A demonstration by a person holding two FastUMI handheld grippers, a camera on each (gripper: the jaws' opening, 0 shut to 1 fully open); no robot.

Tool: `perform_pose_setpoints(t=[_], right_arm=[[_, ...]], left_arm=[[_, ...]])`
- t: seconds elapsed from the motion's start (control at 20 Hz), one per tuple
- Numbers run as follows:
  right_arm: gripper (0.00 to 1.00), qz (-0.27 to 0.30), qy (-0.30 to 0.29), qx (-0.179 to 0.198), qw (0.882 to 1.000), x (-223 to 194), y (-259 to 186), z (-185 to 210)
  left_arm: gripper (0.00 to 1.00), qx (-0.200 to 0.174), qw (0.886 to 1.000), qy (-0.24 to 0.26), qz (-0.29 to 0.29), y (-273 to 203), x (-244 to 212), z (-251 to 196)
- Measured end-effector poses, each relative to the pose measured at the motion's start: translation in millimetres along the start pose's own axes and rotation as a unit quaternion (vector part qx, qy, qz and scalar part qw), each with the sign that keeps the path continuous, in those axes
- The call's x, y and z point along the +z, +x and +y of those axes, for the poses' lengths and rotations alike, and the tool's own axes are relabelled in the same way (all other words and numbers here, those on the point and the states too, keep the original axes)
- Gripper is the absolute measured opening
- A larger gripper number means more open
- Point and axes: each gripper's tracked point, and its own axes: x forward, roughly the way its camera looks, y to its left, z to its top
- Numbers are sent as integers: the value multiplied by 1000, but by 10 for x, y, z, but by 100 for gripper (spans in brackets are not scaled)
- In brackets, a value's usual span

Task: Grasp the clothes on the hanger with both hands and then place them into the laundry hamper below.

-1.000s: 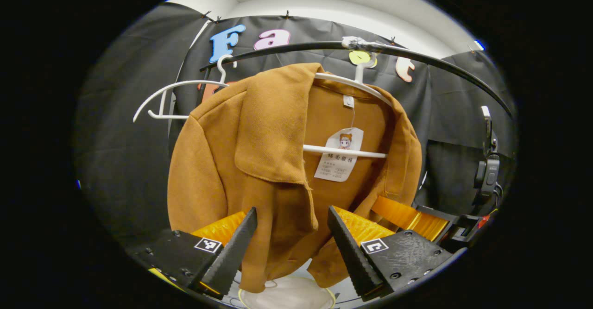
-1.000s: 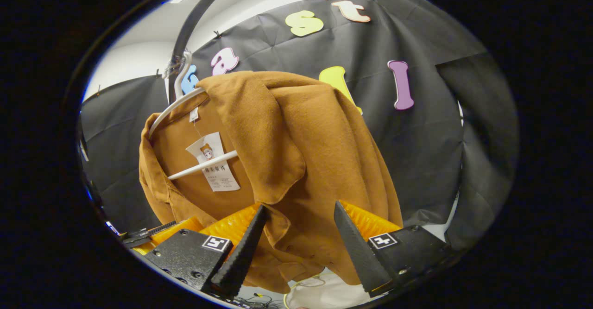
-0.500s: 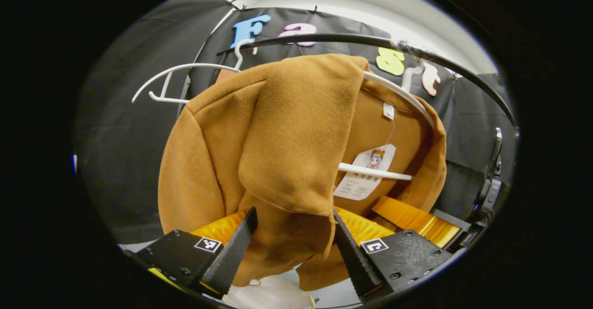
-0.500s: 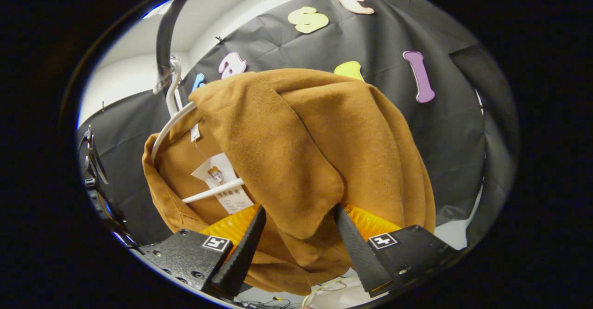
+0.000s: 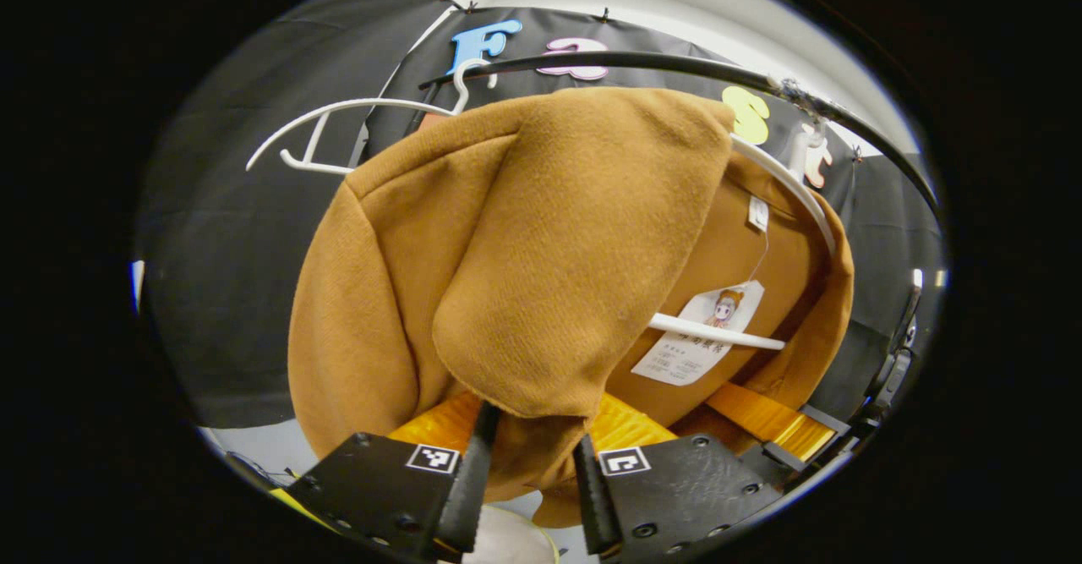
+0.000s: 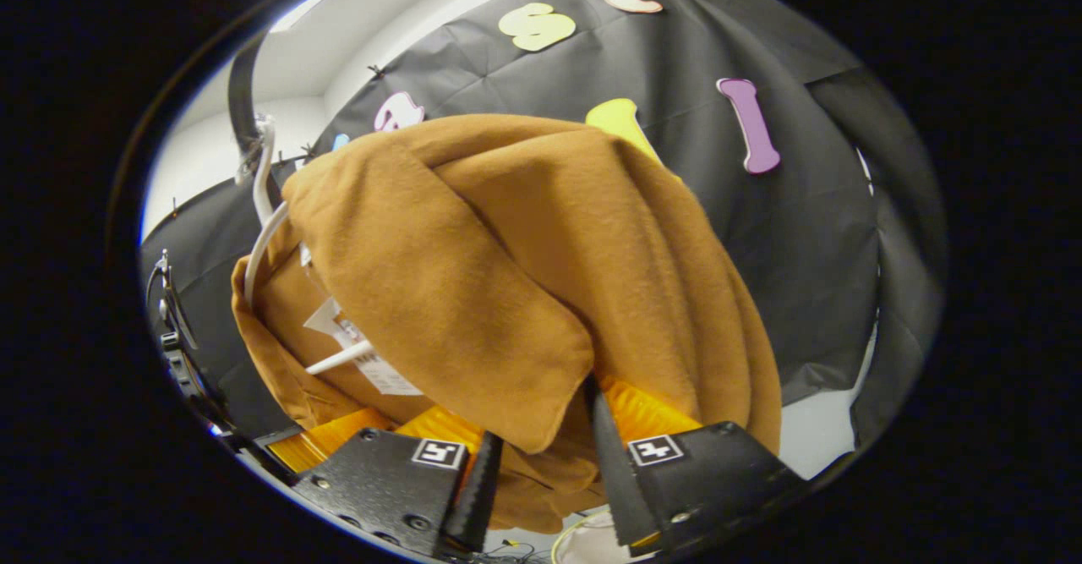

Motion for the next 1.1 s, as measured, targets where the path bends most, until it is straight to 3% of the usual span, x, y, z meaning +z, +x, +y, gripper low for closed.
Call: perform_pose_setpoints(t=[0.1, 0.3, 0.35, 0.4, 0.45, 0.55, 0.6, 0.7, 0.8, 0.85, 1.1], right_arm=[[41, -8, 1, -23, 1000, 41, -17, -197], [27, -11, 26, -29, 999, 93, -56, -391], [24, -14, 27, -32, 999, 112, -79, -436], [21, -18, 25, -33, 999, 125, -97, -463], [19, -21, 23, -34, 999, 137, -137, -476], [16, -25, 23, -33, 999, 151, -206, -507], [15, -30, 24, -34, 999, 176, -244, -529], [14, -38, 29, -47, 998, 217, -299, -627], [14, -41, 36, -44, 998, 243, -363, -645], [14, -48, 42, -39, 997, 296, -431, -640], [14, -75, 78, -33, 994, 549, -537, -817]], left_arm=[[17, 24, 1000, 4, -13, -32, 49, 89], [12, 18, 1000, -2, -16, -64, 63, 128], [4, 19, 1000, -2, -18, -85, 82, 155], [12, 26, 999, 3, -25, -113, 111, 197], [4, 29, 999, 4, -27, -172, 143, 205], [1, 23, 999, 5, -31, -183, 147, 249], [7, 22, 999, 6, -34, -228, 169, 271], [1, 25, 999, 8, -40, -333, 223, 325], [1, 30, 998, 6, -51, -450, 288, 383], [7, 33, 998, 3, -56, -486, 336, 428], [7, 37, 996, -18, -76, -647, 637, 595]])
